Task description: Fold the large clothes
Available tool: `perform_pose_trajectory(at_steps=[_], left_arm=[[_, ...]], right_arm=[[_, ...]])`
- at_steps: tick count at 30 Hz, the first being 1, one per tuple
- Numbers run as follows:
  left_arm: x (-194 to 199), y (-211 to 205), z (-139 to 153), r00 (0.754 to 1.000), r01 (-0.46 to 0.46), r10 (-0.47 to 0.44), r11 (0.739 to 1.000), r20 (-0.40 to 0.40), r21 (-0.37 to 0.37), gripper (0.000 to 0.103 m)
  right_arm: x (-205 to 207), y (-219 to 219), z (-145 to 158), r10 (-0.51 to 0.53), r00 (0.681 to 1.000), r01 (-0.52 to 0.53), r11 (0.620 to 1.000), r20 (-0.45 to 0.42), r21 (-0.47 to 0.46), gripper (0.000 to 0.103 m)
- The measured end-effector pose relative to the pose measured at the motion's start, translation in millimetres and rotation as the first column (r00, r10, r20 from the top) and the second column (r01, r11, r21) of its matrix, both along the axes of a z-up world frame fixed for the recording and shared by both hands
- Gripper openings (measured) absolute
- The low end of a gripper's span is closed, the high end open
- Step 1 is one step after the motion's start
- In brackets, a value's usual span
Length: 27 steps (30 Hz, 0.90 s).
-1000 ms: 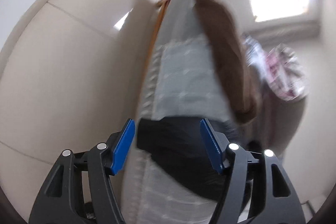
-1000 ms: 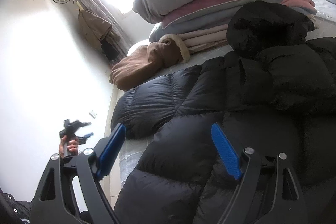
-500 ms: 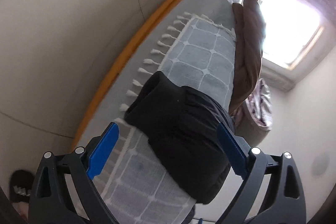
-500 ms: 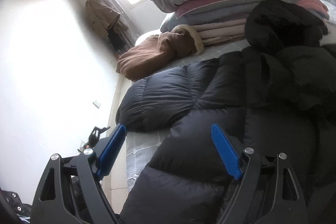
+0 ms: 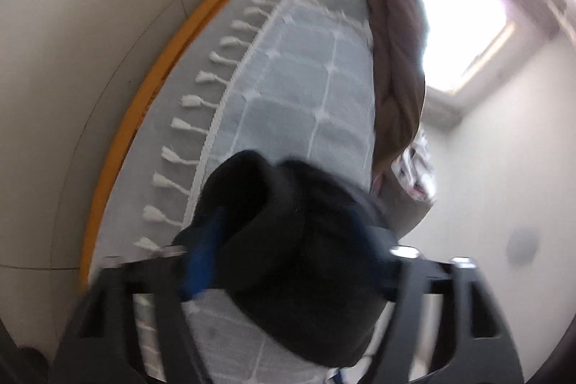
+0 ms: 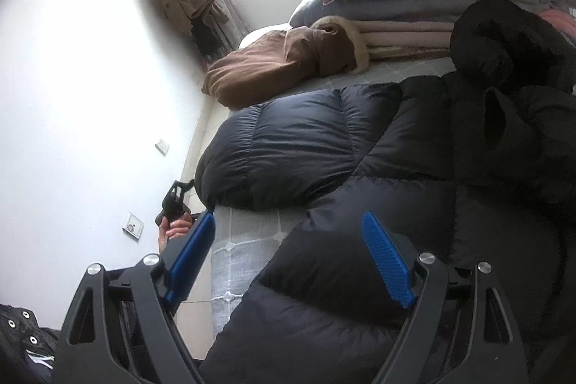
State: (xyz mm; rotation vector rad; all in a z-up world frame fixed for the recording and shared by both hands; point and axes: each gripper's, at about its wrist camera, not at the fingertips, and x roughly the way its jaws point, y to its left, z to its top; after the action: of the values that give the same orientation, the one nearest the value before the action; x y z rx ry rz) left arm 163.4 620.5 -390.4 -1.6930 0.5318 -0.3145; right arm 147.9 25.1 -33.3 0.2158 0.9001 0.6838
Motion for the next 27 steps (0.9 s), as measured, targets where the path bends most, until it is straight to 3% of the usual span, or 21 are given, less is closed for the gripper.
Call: perform_pose_trajectory(at_steps=[2, 9, 14, 18, 21, 27], left_arm=[[1, -3, 8, 0.999, 0.023, -0.02, 0.998, -0.044, 0.066, 0.005], [-11, -4, 61, 0.995, -0.003, 0.026, 0.974, -0.096, 0.227, 0.002], [-35, -3, 153, 0.998, -0.034, 0.056, 0.916, -0.042, 0.4, 0.002], [-41, -15, 236, 0.999, -0.038, 0.028, 0.872, 0.028, 0.487, 0.002], [-31, -46, 314, 0.997, -0.019, -0.028, 0.826, 0.075, 0.563, 0.002], [7, -142, 420, 0.977, 0.04, -0.167, 0.748, 0.13, 0.662, 0.002]], right_arm=[[-1, -2, -1, -0.001, 1.0, 0.001, 1.0, -0.007, 0.007, 0.081], [-9, -19, 7, -0.025, 1.0, 0.025, 0.999, 0.005, 0.03, 0.081], [-16, -38, 12, -0.051, 0.999, 0.05, 0.995, 0.009, 0.087, 0.081], [-27, -65, 23, -0.087, 0.996, 0.082, 0.987, 0.031, 0.139, 0.081], [-35, -92, 30, -0.13, 0.991, 0.121, 0.978, 0.044, 0.172, 0.081], [-49, -172, 35, -0.261, 0.965, 0.247, 0.944, 0.039, 0.217, 0.081]])
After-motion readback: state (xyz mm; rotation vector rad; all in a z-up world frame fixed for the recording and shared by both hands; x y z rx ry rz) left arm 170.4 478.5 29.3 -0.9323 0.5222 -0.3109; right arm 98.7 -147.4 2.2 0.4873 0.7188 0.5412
